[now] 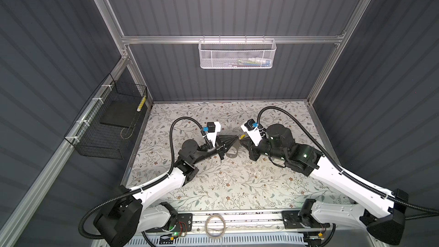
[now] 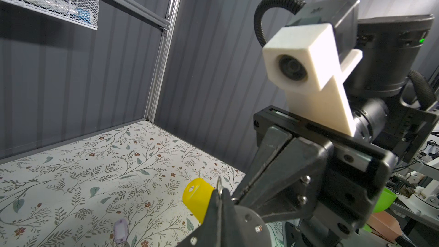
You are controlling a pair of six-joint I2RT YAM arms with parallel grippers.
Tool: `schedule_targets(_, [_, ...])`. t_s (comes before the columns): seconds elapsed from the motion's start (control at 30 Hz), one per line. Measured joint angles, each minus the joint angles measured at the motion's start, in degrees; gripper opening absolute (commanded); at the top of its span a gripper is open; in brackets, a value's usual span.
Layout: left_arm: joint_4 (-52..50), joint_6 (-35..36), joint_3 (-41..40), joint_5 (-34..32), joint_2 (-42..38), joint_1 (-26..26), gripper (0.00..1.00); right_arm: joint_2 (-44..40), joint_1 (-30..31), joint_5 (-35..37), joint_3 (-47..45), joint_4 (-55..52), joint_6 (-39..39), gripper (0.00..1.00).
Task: Attach keys to a key ring
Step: Insert the key into the keyring.
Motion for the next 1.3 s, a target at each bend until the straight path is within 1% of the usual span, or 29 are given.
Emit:
schedule_targets(0.43, [2.60, -1.29, -0.11, -0.15, 0.33, 0.39, 0.00, 1.53, -0.61, -2.73, 2.49, -1.36, -2.01, 0.00])
schedule_targets(0.47, [2.91, -1.38, -0.11, -0.15, 0.52, 0.39, 0.00, 1.53, -0.66, -2.80, 2.49, -1.40, -2.10, 0.06])
schedule_targets(0.53, [3.39, -1.77, -0.11, -0.13, 0.94, 0.37, 0.00, 1.53, -0.74, -3.48, 2.49, -1.57, -2.27, 0.23])
schedule_targets(0.57, [3.76, -1.92, -0.11, -0.13, 1.31, 0.31, 0.00, 1.53, -0.46, -4.81, 2.49, -1.55, -2.54, 0.28])
schedule_targets(0.67, [4.63, -2.36, -0.11, -0.09, 1.90, 0.24, 0.00, 1.01, 0.33, -7.04, 2.38, -2.14, -2.45, 0.36])
schedule_targets(0.73, [5.16, -2.60, -0.11, 0.11, 2.01, 0.20, 0.00, 0.11, 0.33, -8.33, 2.14, -2.05, -2.45, 0.37])
schedule_targets(0.9, [5.40, -2.80, -0.11, 1.05, 2.10, -0.35, 0.00, -4.90, -0.57, -9.77, 1.31, -2.12, -2.14, 0.38])
schedule_targets(1.1, [5.51, -2.80, -0.11, 1.73, 2.10, -0.44, 0.00, -11.23, -5.46, -10.16, 0.04, -2.05, -0.55, 0.34])
schedule_targets(1.3, [5.55, -2.84, -0.11, 2.99, 2.10, -0.44, 0.00, -11.39, -9.66, -11.37, -0.31, -1.70, 0.72, 0.29])
